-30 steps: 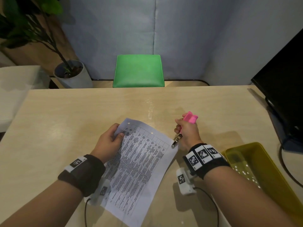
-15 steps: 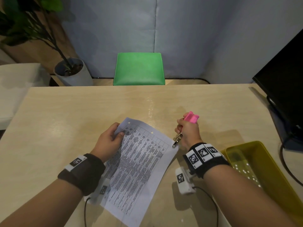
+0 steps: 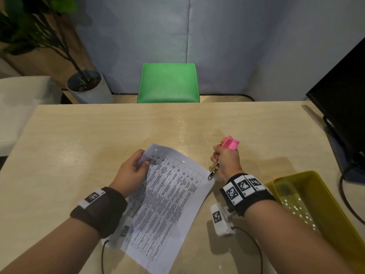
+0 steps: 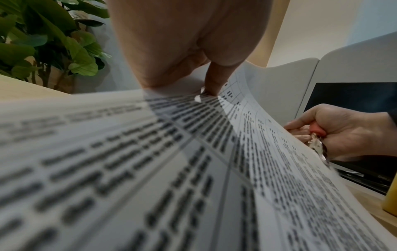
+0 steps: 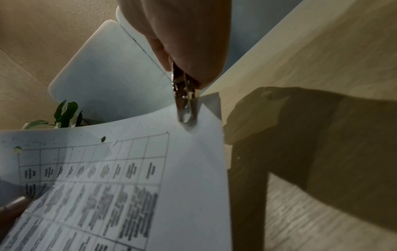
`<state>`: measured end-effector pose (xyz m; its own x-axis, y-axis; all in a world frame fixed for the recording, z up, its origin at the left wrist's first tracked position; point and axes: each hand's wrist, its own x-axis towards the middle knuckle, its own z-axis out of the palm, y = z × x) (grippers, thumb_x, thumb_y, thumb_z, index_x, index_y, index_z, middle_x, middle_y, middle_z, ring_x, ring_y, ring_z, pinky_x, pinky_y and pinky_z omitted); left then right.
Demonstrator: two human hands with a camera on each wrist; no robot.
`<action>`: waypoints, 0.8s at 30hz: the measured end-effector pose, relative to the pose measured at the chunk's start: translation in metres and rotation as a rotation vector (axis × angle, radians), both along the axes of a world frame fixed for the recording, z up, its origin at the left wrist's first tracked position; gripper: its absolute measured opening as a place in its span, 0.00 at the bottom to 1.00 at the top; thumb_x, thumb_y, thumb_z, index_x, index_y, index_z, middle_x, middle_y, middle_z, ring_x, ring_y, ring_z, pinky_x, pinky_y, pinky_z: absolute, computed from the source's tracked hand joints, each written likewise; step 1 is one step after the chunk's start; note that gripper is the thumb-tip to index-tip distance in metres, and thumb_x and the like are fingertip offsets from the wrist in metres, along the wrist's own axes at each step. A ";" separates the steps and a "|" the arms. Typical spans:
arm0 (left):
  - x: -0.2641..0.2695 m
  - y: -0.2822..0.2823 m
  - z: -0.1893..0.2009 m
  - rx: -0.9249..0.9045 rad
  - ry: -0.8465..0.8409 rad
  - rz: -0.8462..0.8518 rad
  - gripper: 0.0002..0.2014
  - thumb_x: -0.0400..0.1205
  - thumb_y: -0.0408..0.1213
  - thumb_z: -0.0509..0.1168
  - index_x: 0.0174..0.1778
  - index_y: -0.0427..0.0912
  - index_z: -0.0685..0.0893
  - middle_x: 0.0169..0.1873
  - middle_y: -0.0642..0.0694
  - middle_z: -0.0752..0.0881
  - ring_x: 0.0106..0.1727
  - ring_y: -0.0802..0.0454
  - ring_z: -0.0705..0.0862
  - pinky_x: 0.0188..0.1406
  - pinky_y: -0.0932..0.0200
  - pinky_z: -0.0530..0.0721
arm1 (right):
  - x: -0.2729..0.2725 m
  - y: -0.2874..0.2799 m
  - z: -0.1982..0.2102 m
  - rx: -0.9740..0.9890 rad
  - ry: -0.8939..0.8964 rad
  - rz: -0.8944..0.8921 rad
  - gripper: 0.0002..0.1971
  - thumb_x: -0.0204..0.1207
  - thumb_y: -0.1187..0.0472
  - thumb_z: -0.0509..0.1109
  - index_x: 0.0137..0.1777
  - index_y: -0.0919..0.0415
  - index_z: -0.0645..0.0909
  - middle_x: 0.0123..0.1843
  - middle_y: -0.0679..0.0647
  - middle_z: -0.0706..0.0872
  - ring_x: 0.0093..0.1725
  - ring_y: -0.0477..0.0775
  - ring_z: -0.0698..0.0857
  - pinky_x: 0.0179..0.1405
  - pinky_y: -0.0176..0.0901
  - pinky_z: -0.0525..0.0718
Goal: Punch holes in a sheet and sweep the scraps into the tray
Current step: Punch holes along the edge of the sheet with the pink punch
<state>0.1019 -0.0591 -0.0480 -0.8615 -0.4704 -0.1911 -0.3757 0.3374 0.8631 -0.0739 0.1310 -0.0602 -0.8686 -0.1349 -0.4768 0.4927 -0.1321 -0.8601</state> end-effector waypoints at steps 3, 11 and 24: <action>-0.001 0.001 0.000 0.002 0.001 -0.004 0.05 0.85 0.33 0.57 0.53 0.43 0.78 0.34 0.34 0.78 0.30 0.50 0.71 0.32 0.57 0.68 | 0.000 0.001 -0.001 0.020 -0.008 -0.009 0.15 0.74 0.77 0.62 0.42 0.54 0.71 0.31 0.51 0.72 0.23 0.49 0.68 0.25 0.42 0.68; 0.000 0.000 0.000 -0.008 0.026 0.008 0.04 0.85 0.32 0.58 0.50 0.44 0.77 0.34 0.33 0.77 0.30 0.50 0.72 0.32 0.57 0.68 | 0.000 0.000 0.008 -0.001 0.076 0.027 0.16 0.75 0.79 0.63 0.45 0.55 0.70 0.31 0.50 0.71 0.26 0.47 0.70 0.27 0.39 0.72; 0.002 -0.001 0.016 -0.124 0.219 0.104 0.11 0.86 0.35 0.57 0.42 0.57 0.75 0.18 0.55 0.72 0.17 0.58 0.62 0.18 0.65 0.61 | -0.011 0.011 0.042 0.098 0.330 0.099 0.15 0.75 0.71 0.70 0.50 0.49 0.73 0.36 0.50 0.78 0.34 0.49 0.76 0.39 0.42 0.77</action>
<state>0.1037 -0.0606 -0.0320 -0.8216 -0.5670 0.0588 -0.2229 0.4145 0.8823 -0.0853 0.1417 -0.0185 -0.9629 -0.1935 -0.1879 0.1928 -0.0067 -0.9812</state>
